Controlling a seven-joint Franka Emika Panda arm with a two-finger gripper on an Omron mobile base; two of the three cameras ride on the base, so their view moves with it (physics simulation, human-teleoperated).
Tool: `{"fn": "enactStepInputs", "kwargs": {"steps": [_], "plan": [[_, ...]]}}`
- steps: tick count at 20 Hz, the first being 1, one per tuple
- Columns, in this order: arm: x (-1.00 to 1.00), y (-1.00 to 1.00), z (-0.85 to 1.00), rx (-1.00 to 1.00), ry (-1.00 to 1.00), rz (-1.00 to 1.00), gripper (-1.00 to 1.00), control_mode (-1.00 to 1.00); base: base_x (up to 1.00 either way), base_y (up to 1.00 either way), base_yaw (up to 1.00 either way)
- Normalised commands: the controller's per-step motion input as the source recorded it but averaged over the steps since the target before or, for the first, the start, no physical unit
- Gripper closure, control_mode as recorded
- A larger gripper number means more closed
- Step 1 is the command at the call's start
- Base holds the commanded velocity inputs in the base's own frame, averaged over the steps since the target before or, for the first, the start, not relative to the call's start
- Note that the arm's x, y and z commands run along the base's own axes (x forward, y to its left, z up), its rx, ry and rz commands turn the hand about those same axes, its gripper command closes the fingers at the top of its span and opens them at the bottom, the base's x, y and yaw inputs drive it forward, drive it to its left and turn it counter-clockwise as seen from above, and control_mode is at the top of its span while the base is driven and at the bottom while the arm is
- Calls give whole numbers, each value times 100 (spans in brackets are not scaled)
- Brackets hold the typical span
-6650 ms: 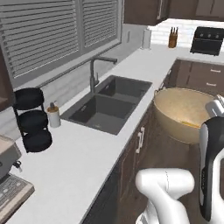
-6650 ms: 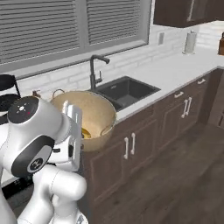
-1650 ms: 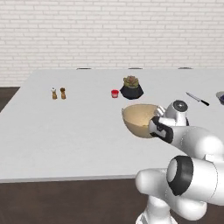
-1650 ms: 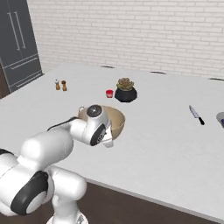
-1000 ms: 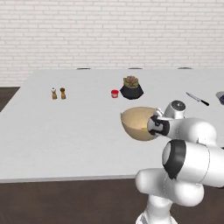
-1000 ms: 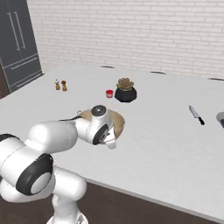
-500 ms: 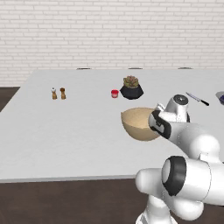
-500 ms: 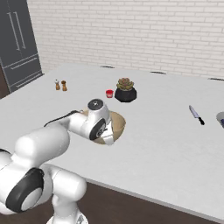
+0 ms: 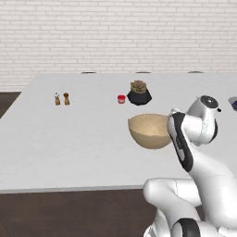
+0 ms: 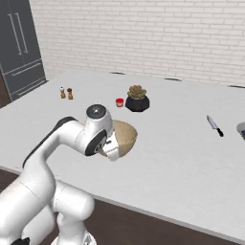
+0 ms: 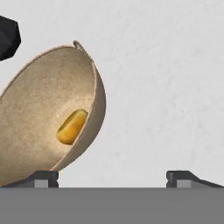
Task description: Open the cabinet, pick up the bread from the cabinet and place it in the basket. Then move the basket to the dining counter.
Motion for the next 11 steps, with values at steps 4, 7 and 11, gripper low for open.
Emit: {"fn": "enactStepInputs", "kwargs": {"steps": [4,7,11], "plan": [[-90,41,78,-9,0,42,-100,-100,0,0,0],[-83,55,81,-6,-6,26,-100,-100,0,0,0],[-76,61,86,-2,-18,15,-100,-100,0,0,0]]}}
